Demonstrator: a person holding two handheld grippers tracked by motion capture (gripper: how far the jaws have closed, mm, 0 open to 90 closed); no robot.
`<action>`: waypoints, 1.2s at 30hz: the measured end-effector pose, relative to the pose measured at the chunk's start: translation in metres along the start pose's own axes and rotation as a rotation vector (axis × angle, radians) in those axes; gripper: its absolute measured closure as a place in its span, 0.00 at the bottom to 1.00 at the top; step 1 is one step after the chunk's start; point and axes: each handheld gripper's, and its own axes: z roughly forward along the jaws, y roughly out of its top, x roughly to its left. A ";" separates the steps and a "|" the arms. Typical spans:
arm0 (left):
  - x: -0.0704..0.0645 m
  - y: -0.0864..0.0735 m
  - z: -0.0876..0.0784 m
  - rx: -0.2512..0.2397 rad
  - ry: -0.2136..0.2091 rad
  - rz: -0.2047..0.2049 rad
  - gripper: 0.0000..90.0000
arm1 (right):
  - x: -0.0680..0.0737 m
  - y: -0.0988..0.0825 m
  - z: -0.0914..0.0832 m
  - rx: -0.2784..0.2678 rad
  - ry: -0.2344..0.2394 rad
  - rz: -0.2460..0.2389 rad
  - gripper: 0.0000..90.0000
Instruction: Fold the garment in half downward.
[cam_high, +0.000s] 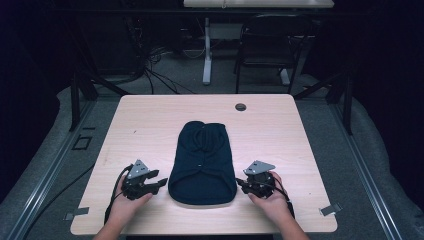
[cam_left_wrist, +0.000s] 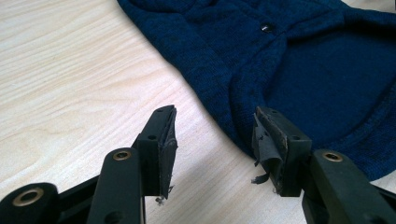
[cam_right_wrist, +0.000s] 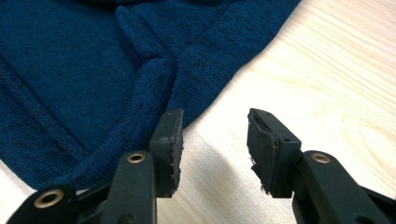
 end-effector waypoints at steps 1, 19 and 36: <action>0.000 0.000 0.000 -0.003 0.001 -0.001 0.55 | 0.000 0.000 0.000 -0.001 -0.003 0.000 0.61; -0.004 0.004 0.004 0.003 -0.029 -0.008 0.58 | 0.006 0.007 0.005 0.004 0.040 -0.046 0.64; -0.010 0.031 0.035 0.050 -0.042 0.042 0.52 | 0.010 0.035 0.024 0.019 0.123 -0.049 0.55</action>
